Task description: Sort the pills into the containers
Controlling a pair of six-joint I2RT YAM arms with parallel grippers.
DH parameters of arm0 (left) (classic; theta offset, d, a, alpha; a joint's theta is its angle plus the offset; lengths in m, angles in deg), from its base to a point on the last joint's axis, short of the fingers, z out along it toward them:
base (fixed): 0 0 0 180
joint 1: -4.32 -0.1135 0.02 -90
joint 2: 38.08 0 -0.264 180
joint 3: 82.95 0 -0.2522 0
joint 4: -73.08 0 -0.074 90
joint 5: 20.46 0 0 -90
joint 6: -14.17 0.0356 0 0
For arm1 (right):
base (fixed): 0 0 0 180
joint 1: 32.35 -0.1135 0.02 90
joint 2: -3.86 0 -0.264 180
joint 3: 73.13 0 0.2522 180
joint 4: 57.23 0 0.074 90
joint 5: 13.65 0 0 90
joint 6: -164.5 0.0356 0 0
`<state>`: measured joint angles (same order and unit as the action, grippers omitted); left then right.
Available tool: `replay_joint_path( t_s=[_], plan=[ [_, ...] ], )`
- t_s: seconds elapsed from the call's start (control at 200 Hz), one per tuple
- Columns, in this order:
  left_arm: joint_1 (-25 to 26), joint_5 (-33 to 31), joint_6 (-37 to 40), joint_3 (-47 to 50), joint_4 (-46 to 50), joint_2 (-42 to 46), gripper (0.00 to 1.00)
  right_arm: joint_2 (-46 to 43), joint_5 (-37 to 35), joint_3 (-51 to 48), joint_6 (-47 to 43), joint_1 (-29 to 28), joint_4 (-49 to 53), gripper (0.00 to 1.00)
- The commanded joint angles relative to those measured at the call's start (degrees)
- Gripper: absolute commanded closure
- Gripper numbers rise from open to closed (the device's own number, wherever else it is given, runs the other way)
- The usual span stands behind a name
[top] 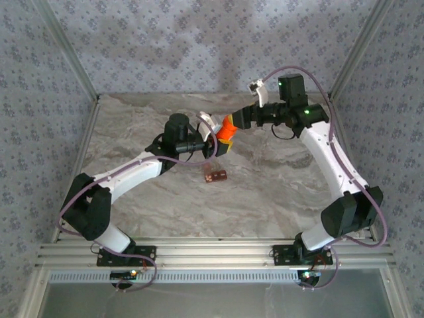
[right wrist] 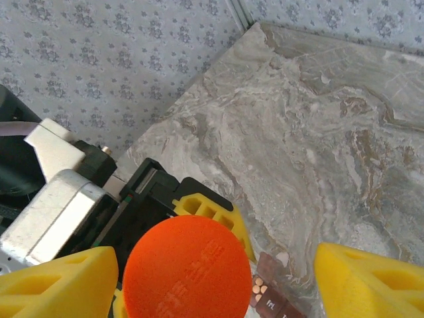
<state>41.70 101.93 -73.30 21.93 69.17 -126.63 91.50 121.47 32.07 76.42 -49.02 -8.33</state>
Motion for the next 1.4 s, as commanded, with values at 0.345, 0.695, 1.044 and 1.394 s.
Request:
replay_joint_path(
  t_s=[0.345, 0.695, 1.044, 1.394],
  plan=[
    [-0.1, 1.8, 0.6, -2.3, -0.4, 1.0, 1.0, 2.1, 2.9, 1.5, -0.8, -0.7, 1.3, 0.24],
    [-0.1, 1.8, 0.7, -2.4, -0.3, 1.0, 1.0, 1.0, 4.7, 0.8, -0.2, -1.2, 0.9, 0.25],
    [-0.1, 1.4, 0.7, -2.6, -0.4, 1.3, 1.0, 1.1, 5.7, 0.4, -0.2, -1.3, 2.0, 0.39],
    [-0.1, -0.4, 0.5, -2.7, -0.6, 1.7, 1.0, -0.2, -2.9, -3.4, 2.9, -4.6, 1.9, 0.48]
  ],
)
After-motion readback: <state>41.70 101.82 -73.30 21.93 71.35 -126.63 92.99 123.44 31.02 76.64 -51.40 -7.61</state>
